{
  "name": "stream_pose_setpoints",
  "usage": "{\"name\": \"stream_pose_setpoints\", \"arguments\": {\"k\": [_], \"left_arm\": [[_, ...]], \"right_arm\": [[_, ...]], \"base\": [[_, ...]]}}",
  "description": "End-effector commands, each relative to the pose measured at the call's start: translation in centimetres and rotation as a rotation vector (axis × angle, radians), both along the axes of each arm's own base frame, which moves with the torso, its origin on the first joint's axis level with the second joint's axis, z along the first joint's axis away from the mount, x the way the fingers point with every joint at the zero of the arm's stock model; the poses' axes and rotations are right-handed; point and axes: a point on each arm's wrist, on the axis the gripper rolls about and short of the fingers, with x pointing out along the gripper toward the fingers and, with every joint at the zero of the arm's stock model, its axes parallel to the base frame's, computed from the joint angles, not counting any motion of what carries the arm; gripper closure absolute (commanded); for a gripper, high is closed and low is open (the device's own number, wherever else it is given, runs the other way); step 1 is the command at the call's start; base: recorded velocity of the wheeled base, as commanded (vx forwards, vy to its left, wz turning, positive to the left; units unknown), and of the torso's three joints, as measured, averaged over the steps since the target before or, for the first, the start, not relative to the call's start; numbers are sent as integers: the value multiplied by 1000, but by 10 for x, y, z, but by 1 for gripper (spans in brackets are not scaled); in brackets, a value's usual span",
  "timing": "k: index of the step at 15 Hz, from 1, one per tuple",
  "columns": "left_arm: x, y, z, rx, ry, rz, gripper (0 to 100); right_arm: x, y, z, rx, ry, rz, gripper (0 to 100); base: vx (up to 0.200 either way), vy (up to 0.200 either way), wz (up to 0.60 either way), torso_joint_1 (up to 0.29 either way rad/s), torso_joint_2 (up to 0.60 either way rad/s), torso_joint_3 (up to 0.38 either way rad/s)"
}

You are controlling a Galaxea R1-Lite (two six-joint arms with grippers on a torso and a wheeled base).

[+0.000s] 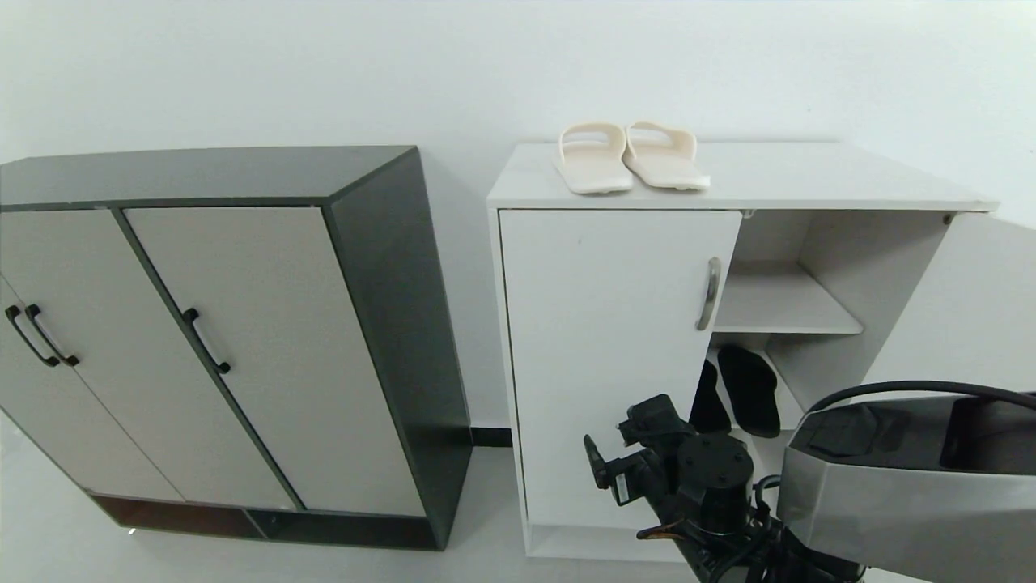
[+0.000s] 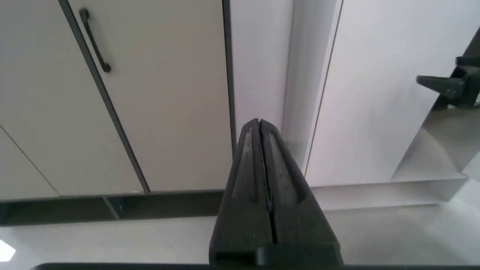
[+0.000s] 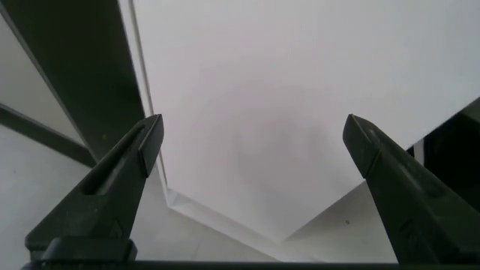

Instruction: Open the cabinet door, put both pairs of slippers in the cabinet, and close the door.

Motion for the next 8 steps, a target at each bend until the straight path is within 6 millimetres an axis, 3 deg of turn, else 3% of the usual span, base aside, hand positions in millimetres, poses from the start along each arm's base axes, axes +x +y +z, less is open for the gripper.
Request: {"name": "stream_pose_setpoints", "arguments": {"k": [1, 8], "left_arm": [[0, 0, 0, -1, 1, 0, 100], [0, 0, 0, -1, 1, 0, 100]], "right_arm": [[0, 0, -1, -1, 1, 0, 0], [0, 0, 0, -1, 0, -3, 0]], "base": [[0, 0, 0, 134, -466, -330], [0, 0, 0, 163, -476, -319]]}}
